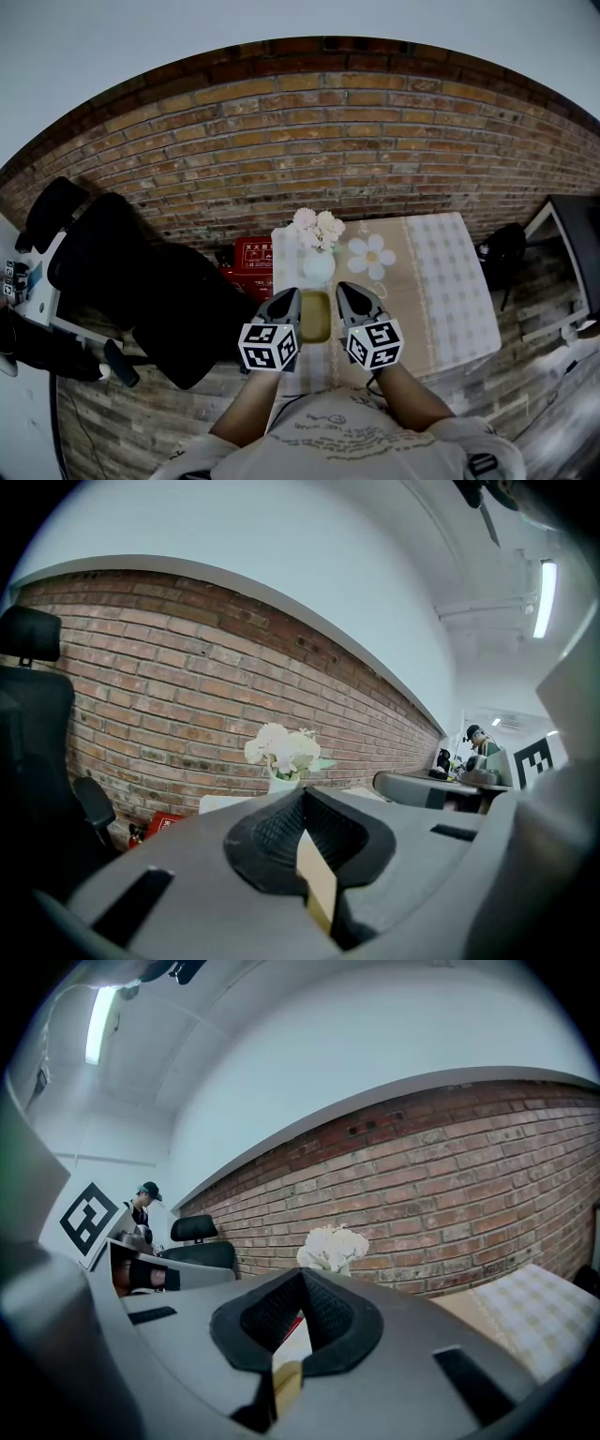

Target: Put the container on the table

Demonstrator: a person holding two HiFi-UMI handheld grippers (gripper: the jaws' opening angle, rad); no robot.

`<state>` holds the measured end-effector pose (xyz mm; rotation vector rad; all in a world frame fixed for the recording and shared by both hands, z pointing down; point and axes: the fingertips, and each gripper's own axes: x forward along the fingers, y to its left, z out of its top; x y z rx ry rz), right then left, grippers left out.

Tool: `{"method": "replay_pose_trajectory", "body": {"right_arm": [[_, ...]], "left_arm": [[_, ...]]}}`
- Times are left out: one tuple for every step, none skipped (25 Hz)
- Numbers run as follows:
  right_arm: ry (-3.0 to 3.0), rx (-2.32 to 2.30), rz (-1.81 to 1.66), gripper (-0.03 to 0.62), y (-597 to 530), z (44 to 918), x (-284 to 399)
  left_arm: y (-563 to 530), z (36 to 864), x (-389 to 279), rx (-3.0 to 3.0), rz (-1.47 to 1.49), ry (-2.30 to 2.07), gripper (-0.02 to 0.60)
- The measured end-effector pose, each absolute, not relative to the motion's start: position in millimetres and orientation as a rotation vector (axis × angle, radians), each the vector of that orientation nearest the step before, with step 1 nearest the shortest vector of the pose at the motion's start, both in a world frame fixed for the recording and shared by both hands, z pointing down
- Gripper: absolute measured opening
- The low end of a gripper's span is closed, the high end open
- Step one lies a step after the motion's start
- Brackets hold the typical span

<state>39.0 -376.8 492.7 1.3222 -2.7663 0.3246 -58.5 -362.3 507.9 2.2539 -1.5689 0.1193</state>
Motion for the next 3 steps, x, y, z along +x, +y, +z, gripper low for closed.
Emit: {"method": "replay_pose_trajectory", "body": {"right_arm": [[-2.769, 1.319, 0.326, 0.003, -377.2, 492.9, 38.8], [-2.772, 1.316, 0.327, 0.003, -377.6, 493.1, 38.6], [-2.773, 1.314, 0.328, 0.003, -378.0, 493.4, 38.3]], "left_arm": [[-362.5, 508.3, -58.5, 2.254, 0.121, -1.568, 0.006], [-362.8, 508.9, -58.6, 2.254, 0.122, -1.567, 0.006], [-363.0, 509.4, -58.7, 2.253, 0.124, -1.567, 0.006]]}}
